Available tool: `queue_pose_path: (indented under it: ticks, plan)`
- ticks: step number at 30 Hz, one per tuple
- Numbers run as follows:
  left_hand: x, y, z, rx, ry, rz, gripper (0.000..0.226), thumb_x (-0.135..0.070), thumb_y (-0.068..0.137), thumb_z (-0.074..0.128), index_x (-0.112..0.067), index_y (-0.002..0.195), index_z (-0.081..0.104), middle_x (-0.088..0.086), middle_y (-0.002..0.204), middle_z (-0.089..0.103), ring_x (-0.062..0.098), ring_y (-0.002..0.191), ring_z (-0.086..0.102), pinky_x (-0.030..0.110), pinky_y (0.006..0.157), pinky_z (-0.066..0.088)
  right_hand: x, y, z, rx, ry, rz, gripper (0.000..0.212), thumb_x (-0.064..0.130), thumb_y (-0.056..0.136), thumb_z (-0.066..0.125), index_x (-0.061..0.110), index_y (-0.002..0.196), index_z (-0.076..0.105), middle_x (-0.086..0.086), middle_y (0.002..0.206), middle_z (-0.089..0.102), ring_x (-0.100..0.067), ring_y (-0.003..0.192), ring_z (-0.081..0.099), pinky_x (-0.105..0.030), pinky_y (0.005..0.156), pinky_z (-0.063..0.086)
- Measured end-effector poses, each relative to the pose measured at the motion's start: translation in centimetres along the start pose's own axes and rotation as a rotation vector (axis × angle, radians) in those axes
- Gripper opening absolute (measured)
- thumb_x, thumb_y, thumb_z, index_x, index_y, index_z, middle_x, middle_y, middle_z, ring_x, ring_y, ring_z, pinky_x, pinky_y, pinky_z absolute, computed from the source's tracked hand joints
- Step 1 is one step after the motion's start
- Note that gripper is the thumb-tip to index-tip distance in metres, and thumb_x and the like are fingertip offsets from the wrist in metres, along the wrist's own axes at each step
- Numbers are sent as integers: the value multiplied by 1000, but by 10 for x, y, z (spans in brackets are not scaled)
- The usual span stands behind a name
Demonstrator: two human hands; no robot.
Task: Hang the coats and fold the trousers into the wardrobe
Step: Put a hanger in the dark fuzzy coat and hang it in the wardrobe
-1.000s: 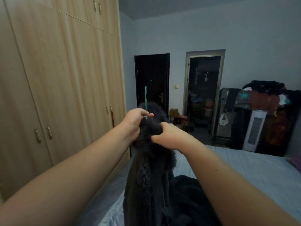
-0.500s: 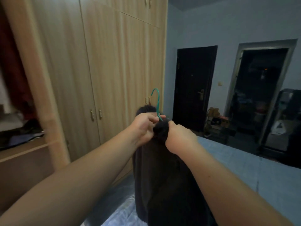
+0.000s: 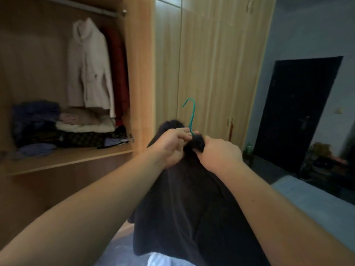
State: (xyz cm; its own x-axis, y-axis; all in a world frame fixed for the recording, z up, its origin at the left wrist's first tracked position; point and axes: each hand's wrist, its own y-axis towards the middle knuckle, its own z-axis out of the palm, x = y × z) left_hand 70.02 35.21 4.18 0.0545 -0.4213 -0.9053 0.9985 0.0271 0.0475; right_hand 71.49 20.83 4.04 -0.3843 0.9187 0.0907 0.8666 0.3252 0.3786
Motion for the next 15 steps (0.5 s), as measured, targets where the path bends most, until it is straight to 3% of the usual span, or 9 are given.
queue_pose_path:
  ticks: [3,8,11,13,15]
  plan:
    - [-23,-35,-42,-49,2,13,25,-2,90,39,-7,99,61,8,114,64,28,116,56,42,95,43,41,-1,0,50,38,-93,36,46,92,53,31,124,56,-7,116,69,-34,104,66,-37,77,49]
    - [-57,-88,-93,-70,22,8,23,-10,90,37,-7,92,60,9,105,65,22,97,59,31,78,43,106,-11,2,77,270,-240,30,25,89,56,24,118,61,-12,115,70,-37,105,65,-40,84,54]
    - [-81,-107,-116,-139,-35,60,24,-11,89,36,-3,101,55,14,107,61,26,96,59,33,88,44,135,-16,-1,-1,351,-259,44,43,86,68,23,123,55,-10,120,66,-35,108,63,-43,86,54]
    - [-91,-119,-128,-170,-79,103,24,-9,92,35,-1,105,53,16,106,62,27,99,59,36,95,44,146,-24,2,-79,326,-242,58,57,86,64,24,131,49,-8,126,60,-34,110,62,-45,87,54]
    - [-96,-128,-136,-176,-116,121,23,-6,93,34,2,98,55,15,96,64,25,92,62,35,81,48,152,-34,9,-144,280,-233,63,65,89,54,25,136,44,-6,128,57,-33,111,62,-42,82,52]
